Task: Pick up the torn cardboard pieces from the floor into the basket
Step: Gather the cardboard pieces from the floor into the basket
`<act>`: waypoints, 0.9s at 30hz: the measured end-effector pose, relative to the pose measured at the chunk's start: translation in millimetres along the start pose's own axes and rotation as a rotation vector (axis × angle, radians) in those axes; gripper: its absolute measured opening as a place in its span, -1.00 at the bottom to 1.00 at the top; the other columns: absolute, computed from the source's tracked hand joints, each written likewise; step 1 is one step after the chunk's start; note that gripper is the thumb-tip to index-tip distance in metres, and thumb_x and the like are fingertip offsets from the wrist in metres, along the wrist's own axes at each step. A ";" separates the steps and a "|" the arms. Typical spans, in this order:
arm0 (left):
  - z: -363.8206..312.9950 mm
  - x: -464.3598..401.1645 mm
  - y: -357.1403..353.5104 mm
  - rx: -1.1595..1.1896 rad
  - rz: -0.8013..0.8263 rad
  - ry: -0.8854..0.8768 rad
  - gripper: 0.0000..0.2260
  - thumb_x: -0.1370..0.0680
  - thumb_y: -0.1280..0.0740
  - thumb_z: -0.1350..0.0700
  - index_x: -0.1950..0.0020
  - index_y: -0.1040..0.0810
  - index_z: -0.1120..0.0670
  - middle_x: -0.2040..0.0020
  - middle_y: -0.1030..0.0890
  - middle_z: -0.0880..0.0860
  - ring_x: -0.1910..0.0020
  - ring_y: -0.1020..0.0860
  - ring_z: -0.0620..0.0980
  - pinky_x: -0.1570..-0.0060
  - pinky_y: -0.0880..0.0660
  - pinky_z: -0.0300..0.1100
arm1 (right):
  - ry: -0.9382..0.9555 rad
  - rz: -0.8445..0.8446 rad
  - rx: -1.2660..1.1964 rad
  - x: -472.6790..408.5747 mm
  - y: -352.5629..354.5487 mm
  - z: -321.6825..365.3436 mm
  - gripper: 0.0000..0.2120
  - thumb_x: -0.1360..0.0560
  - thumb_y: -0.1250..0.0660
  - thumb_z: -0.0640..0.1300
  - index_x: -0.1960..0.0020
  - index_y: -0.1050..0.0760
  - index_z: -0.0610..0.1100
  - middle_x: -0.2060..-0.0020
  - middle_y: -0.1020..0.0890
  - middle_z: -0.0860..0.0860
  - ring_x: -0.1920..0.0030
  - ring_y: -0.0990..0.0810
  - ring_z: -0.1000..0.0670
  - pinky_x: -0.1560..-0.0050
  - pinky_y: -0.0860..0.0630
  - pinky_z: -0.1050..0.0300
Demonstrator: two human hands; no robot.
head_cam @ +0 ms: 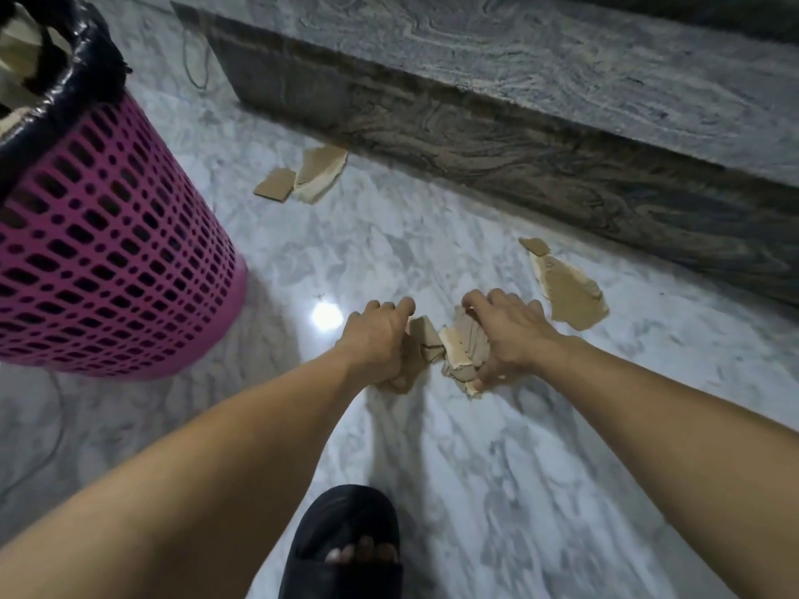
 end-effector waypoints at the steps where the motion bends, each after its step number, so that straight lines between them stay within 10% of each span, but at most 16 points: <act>1: 0.1 -0.6 0.9 -0.026 -0.009 0.002 -0.26 -0.22 -0.58 0.04 -0.30 -0.31 0.03 -0.15 -0.53 0.02 -0.18 -0.40 0.08 -0.05 -0.36 -0.09 | -0.009 0.006 0.014 -0.3 0.1 0.5 0.10 -0.03 -0.63 0.23 -0.41 -0.14 0.05 -0.21 -0.39 -0.03 -0.24 -0.38 -0.12 -0.17 -0.31 -0.08; 8: -1.6 -0.1 1.9 -0.016 0.009 0.089 -0.39 -0.25 -0.55 0.07 -0.23 -0.40 0.08 -0.22 -0.33 0.07 -0.23 -0.30 0.10 -0.10 -0.40 0.01 | -0.015 0.074 0.018 -1.7 0.9 1.6 -0.16 -0.02 -0.60 0.20 -0.18 -0.29 0.04 -0.13 -0.28 0.01 -0.19 -0.30 -0.08 -0.08 -0.31 -0.03; 17: -2.6 8.7 4.1 0.288 0.035 0.081 -0.59 -0.34 -0.46 0.27 -0.10 -0.37 0.16 -0.04 -0.54 0.13 0.19 -0.50 0.09 0.52 -0.29 -0.20 | -0.016 0.164 -0.063 9.6 3.6 5.1 0.00 -0.15 -0.50 0.36 -0.44 -0.21 -0.02 -0.42 -0.18 -0.04 -0.39 -0.24 -0.14 -0.26 -0.40 -0.18; 23: -4.5 10.7 5.1 0.230 0.067 0.152 -0.59 -0.25 -0.46 0.27 -0.06 -0.48 0.13 0.11 -0.59 0.09 0.41 -0.46 0.01 0.47 -0.37 -0.23 | -0.098 0.067 -0.041 13.6 -7.4 14.0 -0.15 -0.14 -0.62 0.16 -0.24 -0.28 -0.14 -0.23 -0.27 -0.09 -0.17 -0.42 -0.18 0.01 -0.47 -0.01; 27: -8.4 10.9 2.3 0.250 0.057 0.284 -0.63 -0.23 -0.48 0.25 -0.01 -0.53 0.13 0.14 -0.56 0.06 0.17 -0.53 0.08 0.27 -0.45 -0.14 | -0.148 0.098 -0.122 15.0 -3.4 18.5 -0.19 -0.14 -0.67 0.07 -0.18 -0.27 -0.15 -0.16 -0.31 -0.12 -0.01 -0.52 -0.20 0.14 -0.44 0.04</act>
Point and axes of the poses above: each hand's wrist, its own x-axis away from the middle knuckle, its own y-axis out of the back of the hand, z = x × y, the point moved 2 cm from there along -x, towards the middle knuckle
